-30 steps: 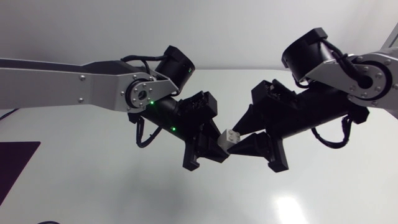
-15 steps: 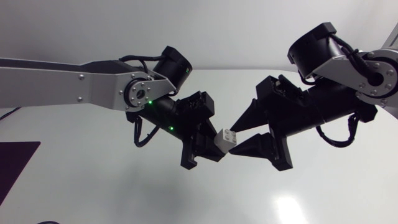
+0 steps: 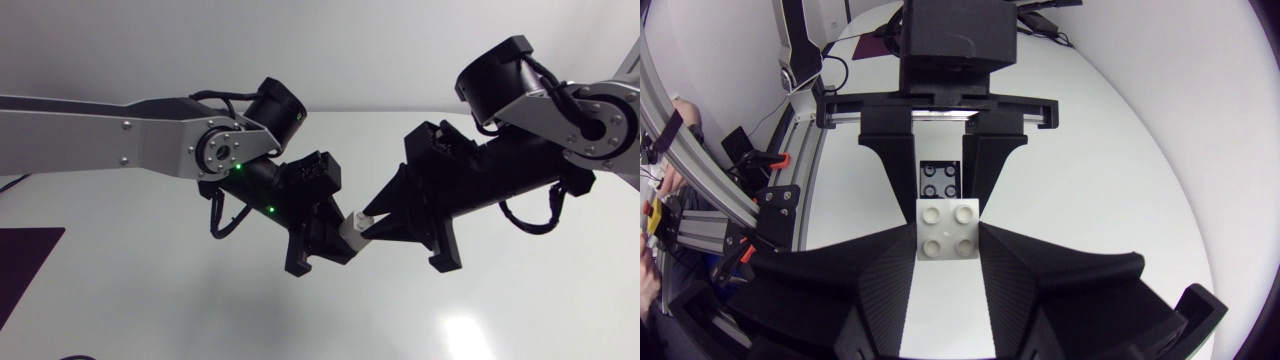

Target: Separate the duplo bricks

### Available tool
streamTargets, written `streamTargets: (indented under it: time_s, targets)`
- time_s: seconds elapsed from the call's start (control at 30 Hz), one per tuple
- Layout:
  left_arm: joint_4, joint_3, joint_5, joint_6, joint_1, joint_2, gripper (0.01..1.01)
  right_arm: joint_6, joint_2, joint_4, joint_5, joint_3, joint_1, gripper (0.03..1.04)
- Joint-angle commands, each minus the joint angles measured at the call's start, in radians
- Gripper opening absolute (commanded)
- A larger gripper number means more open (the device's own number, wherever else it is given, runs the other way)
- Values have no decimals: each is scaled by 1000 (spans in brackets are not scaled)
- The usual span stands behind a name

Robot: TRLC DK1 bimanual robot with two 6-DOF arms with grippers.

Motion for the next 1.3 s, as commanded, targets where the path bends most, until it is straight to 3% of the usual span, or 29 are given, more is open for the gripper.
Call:
streamTargets:
  time_s: [0.0, 0.47, 0.83, 1.27]
  targets:
    - [6, -19, 16, 20, 1, -27, 364, 27, 28, 6, -14, -29, 16, 136]
    - [6, -65, 16, 65, -5, -42, 366, 53, 101, -94, -236, 92, -98, 134]
    - [6, -65, 16, 68, 17, -45, 366, 53, 51, -53, -184, 57, -116, 128]
    - [6, -68, 16, 76, 43, -35, 366, -15, 28, -14, -113, -58, -173, 126]
